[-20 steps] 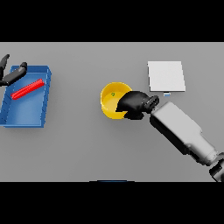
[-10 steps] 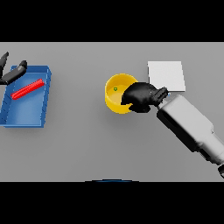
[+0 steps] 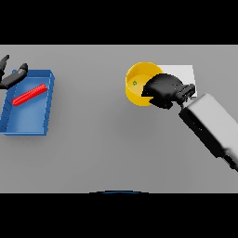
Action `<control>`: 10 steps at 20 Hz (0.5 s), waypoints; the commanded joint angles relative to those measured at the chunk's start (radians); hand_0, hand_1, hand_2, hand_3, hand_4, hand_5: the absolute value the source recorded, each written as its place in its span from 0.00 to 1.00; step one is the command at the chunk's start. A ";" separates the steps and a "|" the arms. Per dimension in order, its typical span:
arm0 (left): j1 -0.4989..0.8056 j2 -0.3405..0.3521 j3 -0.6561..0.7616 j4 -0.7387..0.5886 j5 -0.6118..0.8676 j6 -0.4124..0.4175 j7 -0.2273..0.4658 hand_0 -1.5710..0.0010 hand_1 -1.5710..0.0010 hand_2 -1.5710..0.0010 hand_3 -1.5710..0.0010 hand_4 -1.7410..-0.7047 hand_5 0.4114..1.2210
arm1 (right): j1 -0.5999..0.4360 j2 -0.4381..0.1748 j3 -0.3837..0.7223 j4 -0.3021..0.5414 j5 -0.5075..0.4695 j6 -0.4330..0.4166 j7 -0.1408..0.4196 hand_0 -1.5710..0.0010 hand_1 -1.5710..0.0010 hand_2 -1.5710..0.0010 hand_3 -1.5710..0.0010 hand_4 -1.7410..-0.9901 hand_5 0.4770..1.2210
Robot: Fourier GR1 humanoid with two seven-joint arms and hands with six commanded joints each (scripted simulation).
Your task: Pick up the red beaker and tilt it to pour out 1 green nut into yellow bowl. Pick up the yellow bowl and place it on the metallic measuring scale.
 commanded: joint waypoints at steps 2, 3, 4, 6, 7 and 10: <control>0.006 0.001 0.001 -0.013 0.000 0.009 0.013 1.00 1.00 1.00 1.00 0.88 0.39 | -0.025 -0.020 -0.025 0.046 0.002 -0.045 -0.028 0.01 0.00 0.03 0.26 0.00 1.00; 0.006 -0.004 0.000 -0.012 0.003 0.009 0.017 1.00 1.00 1.00 1.00 0.87 0.40 | -0.038 -0.029 -0.040 0.079 0.005 -0.070 -0.034 0.01 0.00 0.03 0.26 0.00 1.00; 0.011 -0.003 0.001 -0.020 0.005 0.011 0.019 1.00 1.00 1.00 1.00 0.87 0.40 | -0.046 -0.037 -0.048 0.100 0.003 -0.080 -0.038 0.01 0.00 0.02 0.26 0.00 1.00; 0.008 -0.007 0.000 -0.019 0.003 0.017 0.040 1.00 1.00 1.00 1.00 0.87 0.40 | -0.047 -0.048 -0.060 0.147 0.013 -0.121 -0.047 0.00 0.00 0.02 0.27 0.00 1.00; 0.011 0.002 0.002 -0.024 0.005 0.011 0.037 1.00 1.00 1.00 1.00 0.86 0.41 | -0.060 -0.060 -0.073 0.180 0.011 -0.134 -0.062 0.00 0.00 0.01 0.27 0.00 1.00; 0.019 0.009 0.004 -0.047 0.008 0.016 0.066 1.00 1.00 1.00 1.00 0.86 0.43 | -0.082 -0.058 -0.085 0.286 0.025 -0.187 -0.068 0.00 0.00 0.01 0.27 0.00 1.00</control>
